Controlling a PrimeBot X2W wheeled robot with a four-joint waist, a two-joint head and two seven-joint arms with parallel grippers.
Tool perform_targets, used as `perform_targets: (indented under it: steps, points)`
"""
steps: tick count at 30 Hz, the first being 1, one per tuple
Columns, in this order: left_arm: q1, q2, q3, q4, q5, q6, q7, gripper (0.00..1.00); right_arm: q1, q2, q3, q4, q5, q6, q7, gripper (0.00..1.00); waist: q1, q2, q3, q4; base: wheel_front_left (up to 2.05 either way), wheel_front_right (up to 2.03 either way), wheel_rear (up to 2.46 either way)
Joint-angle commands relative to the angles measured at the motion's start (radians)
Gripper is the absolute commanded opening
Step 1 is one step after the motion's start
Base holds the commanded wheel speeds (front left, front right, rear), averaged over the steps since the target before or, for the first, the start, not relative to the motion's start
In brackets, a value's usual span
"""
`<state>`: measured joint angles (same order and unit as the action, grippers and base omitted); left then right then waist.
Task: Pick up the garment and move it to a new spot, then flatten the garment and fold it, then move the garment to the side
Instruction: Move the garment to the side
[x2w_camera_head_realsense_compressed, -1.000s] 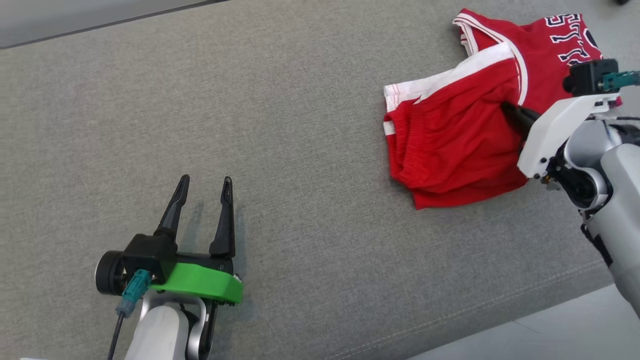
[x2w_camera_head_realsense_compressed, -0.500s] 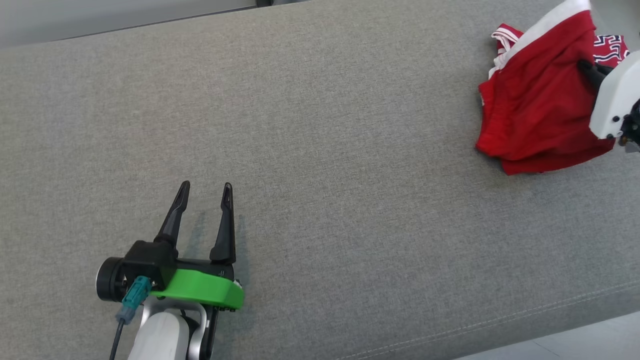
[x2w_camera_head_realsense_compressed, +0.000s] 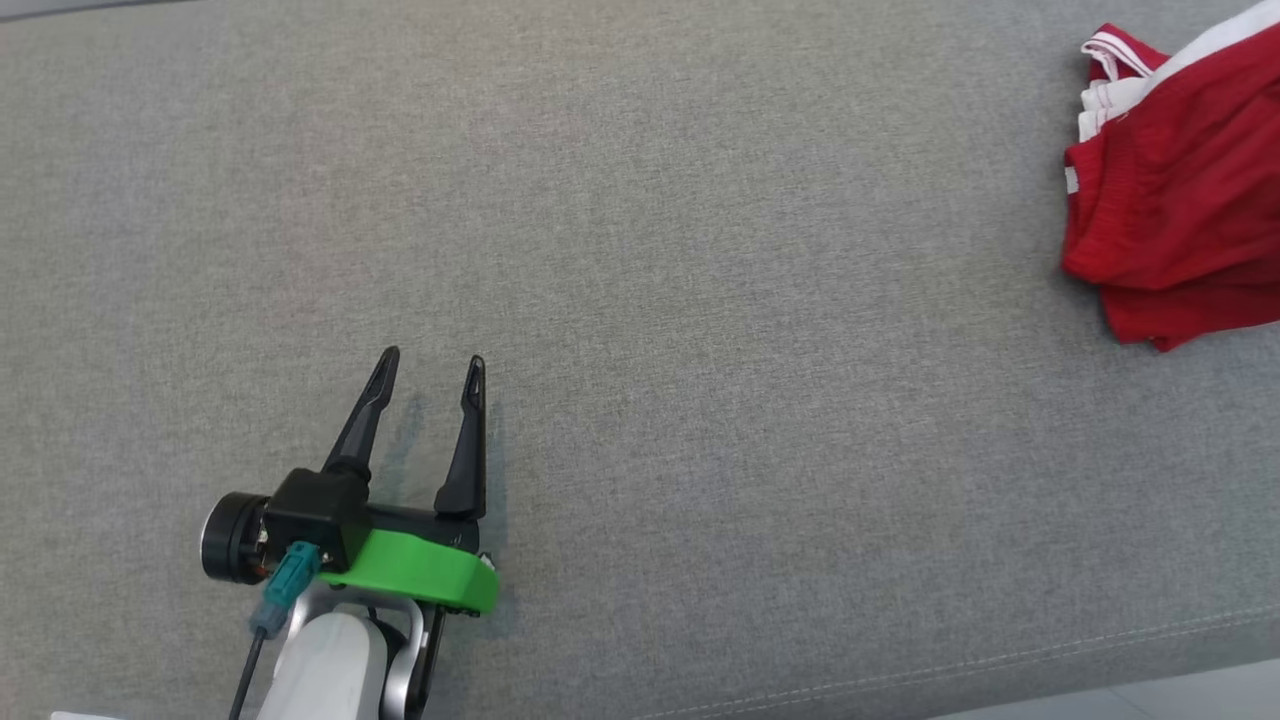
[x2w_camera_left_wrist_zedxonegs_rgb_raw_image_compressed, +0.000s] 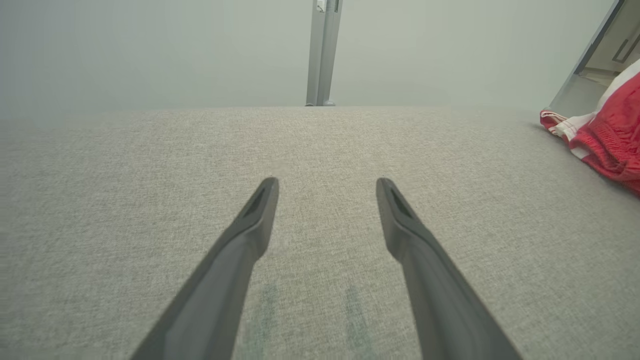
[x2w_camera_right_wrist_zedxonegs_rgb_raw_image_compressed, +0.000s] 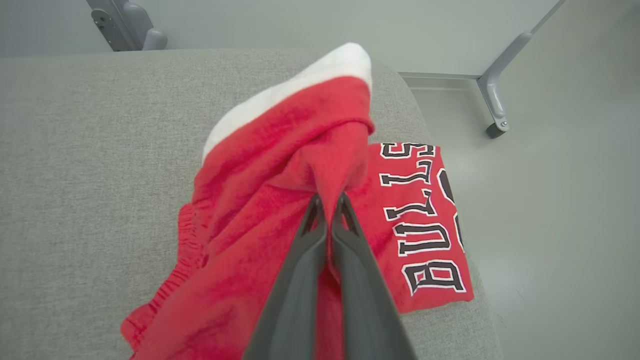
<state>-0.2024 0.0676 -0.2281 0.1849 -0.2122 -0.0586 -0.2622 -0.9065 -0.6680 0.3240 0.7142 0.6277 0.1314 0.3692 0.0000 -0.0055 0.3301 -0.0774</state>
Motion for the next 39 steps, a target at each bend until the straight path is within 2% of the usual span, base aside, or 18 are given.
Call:
perform_targets:
  steps: [1, 7, 17, 19, 21, 28, 39]
  points:
    - [-0.016, 0.01, -0.005, -0.008, 0.008, -0.004, 0.001, 1.0, -0.022, -0.023, -0.002, 0.03, -0.013, -0.002, -0.025, 0.0, 0.0, 0.0055, 0.032, 0.031, 0.0, 0.0, 0.0]
    - [-0.022, 0.025, -0.025, -0.04, 0.022, -0.002, 0.022, 1.0, -0.068, -0.086, 0.004, 0.122, -0.044, -0.002, -0.09, 0.0, 0.0, 0.0055, 0.078, 0.054, 0.0, 0.0, 0.0]
    - [-0.019, 0.044, -0.04, -0.075, 0.031, 0.007, 0.05, 1.0, -0.112, -0.072, 0.017, 0.232, -0.143, -0.002, -0.215, 0.0, 0.0, 0.0055, 0.121, 0.055, 0.0, 0.0, 0.0]
    - [-0.02, 0.046, -0.044, -0.079, 0.032, 0.007, 0.055, 1.0, -0.12, -0.073, 0.035, 0.26, -0.2, -0.002, -0.249, 0.41, 0.0, 0.0055, 0.124, 0.053, 0.0, 0.0, 0.0]
    - [-0.021, 0.048, -0.049, -0.083, 0.034, 0.008, 0.06, 1.0, -0.13, -0.072, 0.036, 0.293, -0.24, -0.002, -0.279, 1.0, 0.0, 0.0055, 0.126, 0.05, 0.0, 0.0, 0.0]
    - [-0.018, 0.056, -0.054, -0.091, 0.031, 0.015, 0.069, 1.0, -0.164, -0.041, 0.0, 0.385, -0.314, -0.002, -0.371, 1.0, 0.0, 0.0055, 0.123, 0.031, 0.0, 0.0, 0.0]
    - [-0.03, 0.056, -0.04, -0.07, 0.008, 0.029, 0.055, 1.0, -0.171, 0.033, 0.029, 0.366, -0.289, -0.002, -0.523, 1.0, 0.0, 0.0055, 0.065, 0.009, 0.0, 0.0, 0.0]
